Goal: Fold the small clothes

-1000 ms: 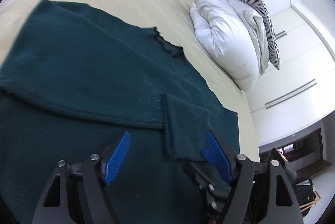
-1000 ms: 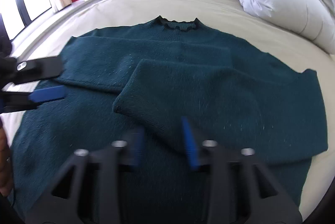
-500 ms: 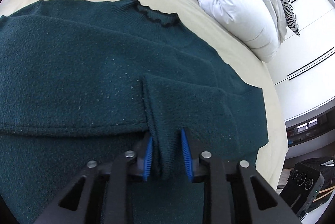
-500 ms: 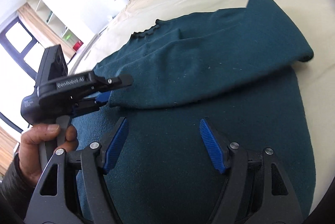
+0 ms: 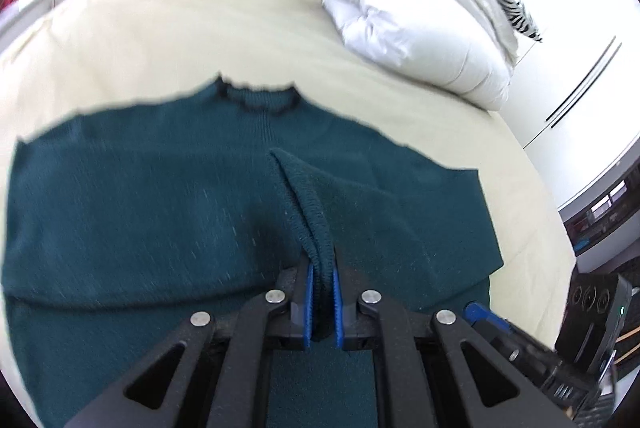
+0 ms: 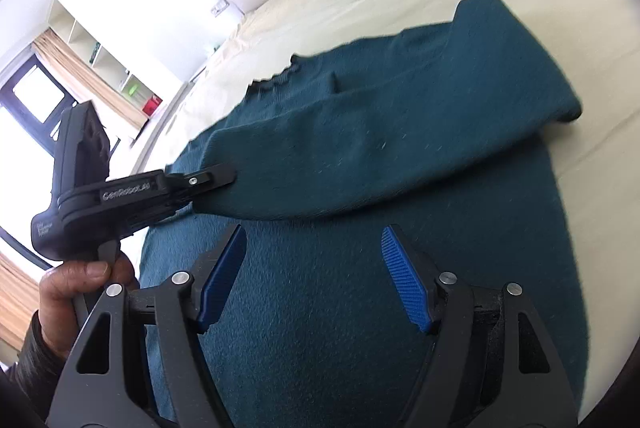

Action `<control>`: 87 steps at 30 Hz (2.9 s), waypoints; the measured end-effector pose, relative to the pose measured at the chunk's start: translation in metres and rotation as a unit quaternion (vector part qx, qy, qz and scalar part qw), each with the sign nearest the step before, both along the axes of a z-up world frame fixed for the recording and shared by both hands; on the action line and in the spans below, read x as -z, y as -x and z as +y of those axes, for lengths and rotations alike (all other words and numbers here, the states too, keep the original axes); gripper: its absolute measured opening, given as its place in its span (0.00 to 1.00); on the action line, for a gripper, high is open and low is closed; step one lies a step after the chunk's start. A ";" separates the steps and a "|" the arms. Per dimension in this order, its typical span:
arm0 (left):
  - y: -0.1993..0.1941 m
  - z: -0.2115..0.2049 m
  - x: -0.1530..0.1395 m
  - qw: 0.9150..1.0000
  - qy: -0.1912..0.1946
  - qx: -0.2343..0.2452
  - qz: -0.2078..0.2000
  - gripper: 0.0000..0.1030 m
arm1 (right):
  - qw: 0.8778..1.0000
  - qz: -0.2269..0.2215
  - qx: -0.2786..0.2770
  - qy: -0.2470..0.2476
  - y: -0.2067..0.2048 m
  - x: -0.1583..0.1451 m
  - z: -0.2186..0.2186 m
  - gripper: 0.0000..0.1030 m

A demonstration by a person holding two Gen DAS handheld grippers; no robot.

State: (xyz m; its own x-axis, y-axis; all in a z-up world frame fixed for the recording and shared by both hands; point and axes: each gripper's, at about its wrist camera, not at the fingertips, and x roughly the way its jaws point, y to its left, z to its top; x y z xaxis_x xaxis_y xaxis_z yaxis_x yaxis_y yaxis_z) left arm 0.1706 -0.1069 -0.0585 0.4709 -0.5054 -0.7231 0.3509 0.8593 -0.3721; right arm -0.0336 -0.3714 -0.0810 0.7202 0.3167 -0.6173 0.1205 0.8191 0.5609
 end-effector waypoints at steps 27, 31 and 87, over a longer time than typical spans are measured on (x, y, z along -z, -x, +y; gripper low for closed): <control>-0.040 0.088 0.048 0.998 -0.003 -0.061 -0.028 0.09 | 0.990 0.097 0.095 0.038 -0.144 0.020 -0.135 0.12; -0.036 0.088 0.049 0.998 0.007 -0.064 -0.029 0.09 | 0.988 0.096 0.093 0.071 -0.152 0.013 -0.135 0.06; -0.013 0.104 0.014 0.991 -0.011 -0.118 -0.061 0.34 | 0.989 0.054 0.035 0.135 -0.073 -0.035 -0.095 0.25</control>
State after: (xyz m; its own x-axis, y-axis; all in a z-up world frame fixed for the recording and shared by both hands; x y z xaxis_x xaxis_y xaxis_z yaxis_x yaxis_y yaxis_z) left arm 0.1833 -0.0032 -0.0726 0.6586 -0.3549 -0.6636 0.1795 0.9305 -0.3194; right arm 0.0390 -0.4664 -0.0457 0.6598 0.0808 -0.7471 0.2302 0.9247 0.3033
